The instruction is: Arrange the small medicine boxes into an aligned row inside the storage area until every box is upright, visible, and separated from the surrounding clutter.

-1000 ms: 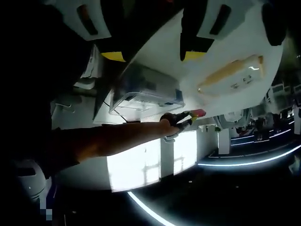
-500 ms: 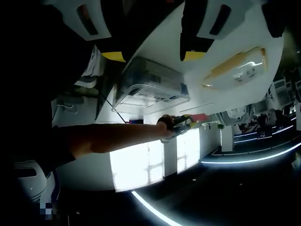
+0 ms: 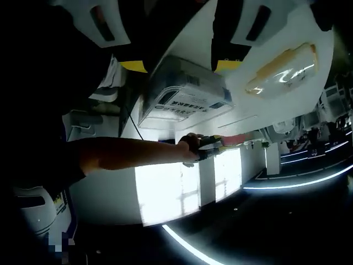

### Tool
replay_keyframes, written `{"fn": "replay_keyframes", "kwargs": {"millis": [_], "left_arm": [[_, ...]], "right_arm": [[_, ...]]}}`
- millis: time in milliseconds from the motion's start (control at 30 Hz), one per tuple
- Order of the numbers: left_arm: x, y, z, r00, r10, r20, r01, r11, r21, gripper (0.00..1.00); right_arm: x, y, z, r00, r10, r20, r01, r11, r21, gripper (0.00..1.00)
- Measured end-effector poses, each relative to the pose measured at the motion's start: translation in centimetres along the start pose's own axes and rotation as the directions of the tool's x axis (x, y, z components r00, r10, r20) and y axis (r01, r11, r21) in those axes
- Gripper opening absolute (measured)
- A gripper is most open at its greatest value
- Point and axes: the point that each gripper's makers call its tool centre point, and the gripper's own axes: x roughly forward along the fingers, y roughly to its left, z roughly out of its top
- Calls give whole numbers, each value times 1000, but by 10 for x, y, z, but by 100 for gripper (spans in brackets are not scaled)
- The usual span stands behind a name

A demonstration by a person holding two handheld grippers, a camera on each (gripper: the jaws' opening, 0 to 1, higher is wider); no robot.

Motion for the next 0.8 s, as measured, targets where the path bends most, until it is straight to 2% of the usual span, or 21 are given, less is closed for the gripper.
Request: {"fn": "replay_keyframes", "kwargs": {"millis": [33, 67, 167, 233, 300, 367, 500, 533, 567, 767, 800], "left_arm": [[0, 0, 1, 1000, 1, 4, -1, 1000, -1, 44], [-1, 1, 2, 1000, 3, 7, -3, 1000, -4, 44], [0, 1, 3, 1000, 4, 7, -4, 1000, -3, 44], [0, -1, 3, 1000, 3, 5, -3, 1000, 5, 44], [1, -2, 3, 1000, -1, 5, 1, 1000, 5, 44], [2, -2, 3, 1000, -2, 4, 2, 1000, 7, 44], [3, -3, 4, 1000, -4, 1, 4, 1000, 13, 44], [3, -3, 4, 1000, -5, 2, 5, 1000, 12, 44], [3, -3, 4, 1000, -5, 3, 5, 1000, 11, 44], [5, -5, 6, 1000, -6, 14, 6, 1000, 9, 44], [6, -5, 7, 1000, -8, 13, 7, 1000, 12, 44]], "right_arm": [[-12, 8, -17, 1000, 11, 4, -11, 1000, 5, 26], [-13, 6, -8, 1000, 19, 8, -19, 1000, 11, 26], [-23, 8, -9, 999, 35, 15, -35, 999, 23, 26], [-30, 5, 1, 999, 44, 21, -44, 999, 30, 26], [-44, 9, -12, 998, 49, 26, -49, 998, 28, 26], [-53, 7, -11, 998, 63, 22, -64, 997, 42, 26], [-70, 10, -19, 996, 83, 12, -84, 995, 61, 26], [-75, 6, -7, 996, 85, 13, -85, 994, 70, 26], [-80, 6, -3, 996, 88, 14, -89, 993, 72, 26], [-87, 12, -7, 993, 118, 9, -118, 990, 72, 26], [-94, 1, 15, 992, 127, 9, -127, 988, 83, 26]]}}
